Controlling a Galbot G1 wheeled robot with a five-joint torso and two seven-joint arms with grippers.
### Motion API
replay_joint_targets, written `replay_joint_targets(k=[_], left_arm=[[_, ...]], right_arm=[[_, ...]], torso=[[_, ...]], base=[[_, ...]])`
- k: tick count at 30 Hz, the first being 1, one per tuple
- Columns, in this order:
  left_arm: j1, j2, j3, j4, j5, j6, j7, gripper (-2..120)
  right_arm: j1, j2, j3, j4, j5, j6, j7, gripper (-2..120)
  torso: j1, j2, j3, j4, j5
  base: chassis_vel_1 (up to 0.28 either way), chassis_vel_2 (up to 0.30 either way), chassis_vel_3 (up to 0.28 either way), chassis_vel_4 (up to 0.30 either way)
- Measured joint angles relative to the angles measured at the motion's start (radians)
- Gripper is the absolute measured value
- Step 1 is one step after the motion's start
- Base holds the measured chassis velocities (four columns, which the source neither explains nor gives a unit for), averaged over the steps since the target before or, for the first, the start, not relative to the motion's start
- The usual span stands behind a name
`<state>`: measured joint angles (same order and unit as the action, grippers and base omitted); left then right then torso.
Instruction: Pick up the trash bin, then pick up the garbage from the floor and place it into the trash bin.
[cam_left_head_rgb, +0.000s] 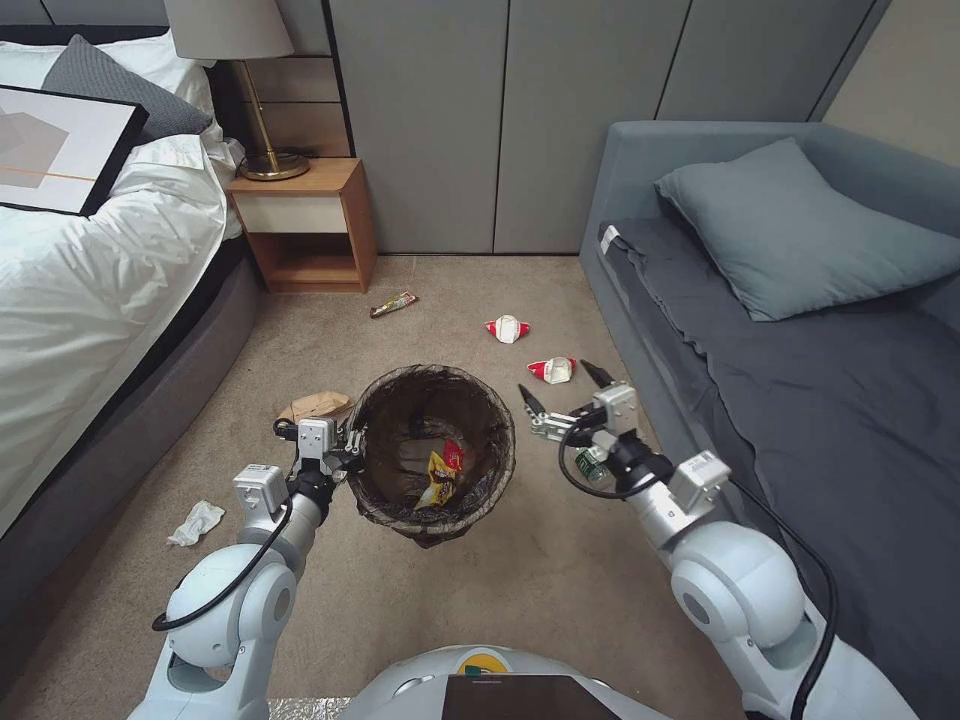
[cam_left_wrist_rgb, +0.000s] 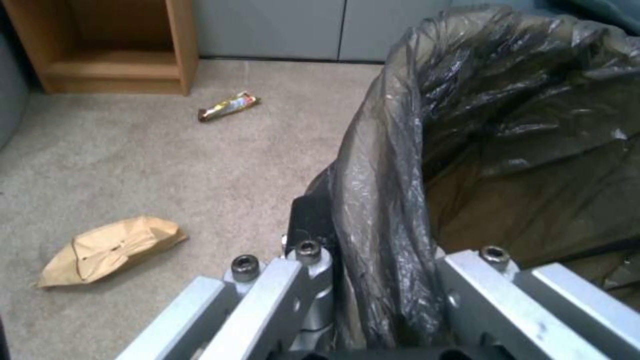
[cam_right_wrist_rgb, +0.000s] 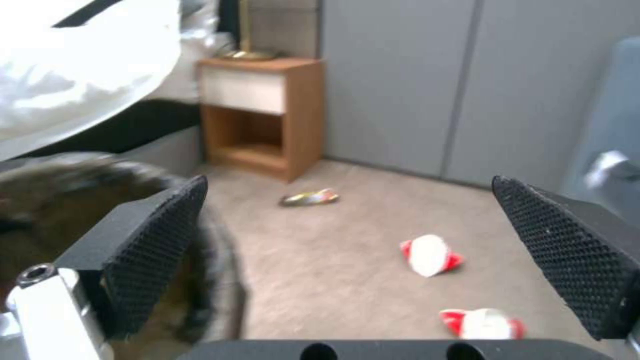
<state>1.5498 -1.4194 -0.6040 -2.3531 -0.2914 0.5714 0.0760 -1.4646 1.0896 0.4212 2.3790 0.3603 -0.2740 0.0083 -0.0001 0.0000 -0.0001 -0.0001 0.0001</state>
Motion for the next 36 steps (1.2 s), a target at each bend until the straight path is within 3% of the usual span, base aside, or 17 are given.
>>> replay_joint_targets(k=[8,17,19,36], left_arm=[[0.005,0.005,-0.025,-0.007,0.005,-0.018,0.009,7],[0.009,0.01,-0.037,-0.006,0.016,-0.031,0.017,7],[0.009,0.01,-0.038,0.001,0.032,-0.04,0.023,7],[0.021,0.009,-0.033,-0.002,0.039,-0.045,0.026,7]], right_arm=[[-0.164,0.193,0.151,-0.035,-0.181,0.159,-0.056,100],[-0.282,0.293,0.264,-0.091,-0.235,0.296,-0.113,100],[-0.327,0.325,0.31,-0.119,-0.243,0.365,-0.142,100],[-0.348,0.346,0.341,-0.15,-0.244,0.418,-0.159,100]], torso=[[0.0,0.0,0.0,0.0,-0.0002],[0.0,0.0,0.0,0.0001,-0.0002],[0.0,0.0,0.0,0.0,-0.0002],[0.0,0.0,0.0,0.0002,-0.0001]], base=[[0.0,0.0,0.0,0.0],[0.0,0.0,0.0,0.0],[0.0,0.0,0.0,0.0],[-0.053,0.05,0.048,-0.048]])
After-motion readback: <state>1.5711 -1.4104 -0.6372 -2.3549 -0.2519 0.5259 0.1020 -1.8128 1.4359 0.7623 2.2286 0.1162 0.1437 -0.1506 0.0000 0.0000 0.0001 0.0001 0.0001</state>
